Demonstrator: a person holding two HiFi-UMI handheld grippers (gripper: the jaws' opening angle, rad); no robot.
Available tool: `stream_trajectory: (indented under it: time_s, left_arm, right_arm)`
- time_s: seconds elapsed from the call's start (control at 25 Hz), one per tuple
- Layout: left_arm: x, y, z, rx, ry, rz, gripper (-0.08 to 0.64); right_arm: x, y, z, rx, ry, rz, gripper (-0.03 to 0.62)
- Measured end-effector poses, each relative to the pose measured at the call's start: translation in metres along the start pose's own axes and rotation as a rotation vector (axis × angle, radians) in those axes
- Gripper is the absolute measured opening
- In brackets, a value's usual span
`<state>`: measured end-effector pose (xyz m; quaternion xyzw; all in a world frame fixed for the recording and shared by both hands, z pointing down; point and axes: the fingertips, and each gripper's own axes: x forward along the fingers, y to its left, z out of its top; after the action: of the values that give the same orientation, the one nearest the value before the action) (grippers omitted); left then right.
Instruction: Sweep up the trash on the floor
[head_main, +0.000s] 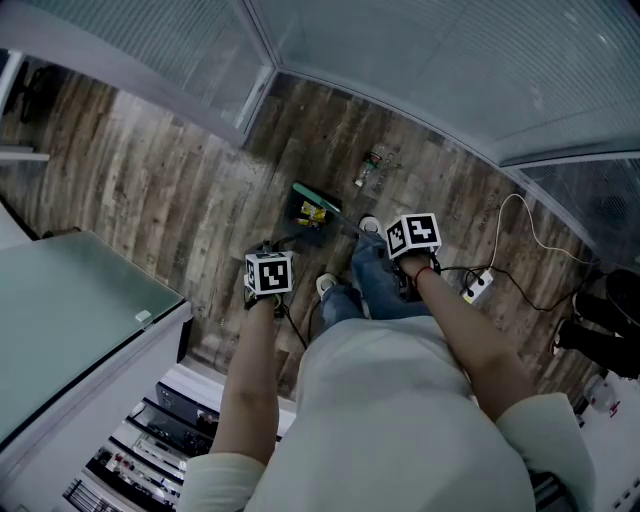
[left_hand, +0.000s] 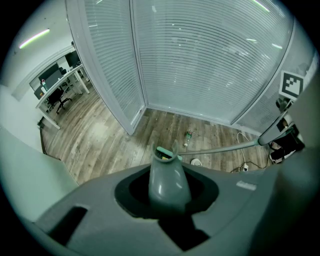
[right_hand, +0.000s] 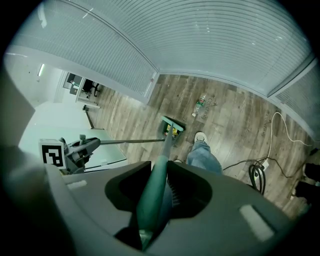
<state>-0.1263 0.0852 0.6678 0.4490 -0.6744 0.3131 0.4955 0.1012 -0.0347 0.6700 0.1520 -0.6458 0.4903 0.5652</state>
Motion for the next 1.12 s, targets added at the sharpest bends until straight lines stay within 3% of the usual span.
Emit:
stream_trajectory:
  time_s: [0.36, 0.84, 1.12]
  left_arm:
    - [-0.003, 0.002, -0.008, 0.009, -0.002, -0.001, 0.094]
    - [-0.005, -0.002, 0.009, 0.129, 0.0, -0.003, 0.092]
    - [-0.004, 0.0, 0.019, 0.138, 0.007, 0.003, 0.092]
  right_arm:
    - [-0.02, -0.006, -0.007, 0.08, -0.071, 0.046, 0.11]
    - [-0.06, -0.038, 0.007, 0.231, -0.214, 0.096, 0.109]
    - [-0.081, -0.06, 0.023, 0.298, -0.279, 0.105, 0.11]
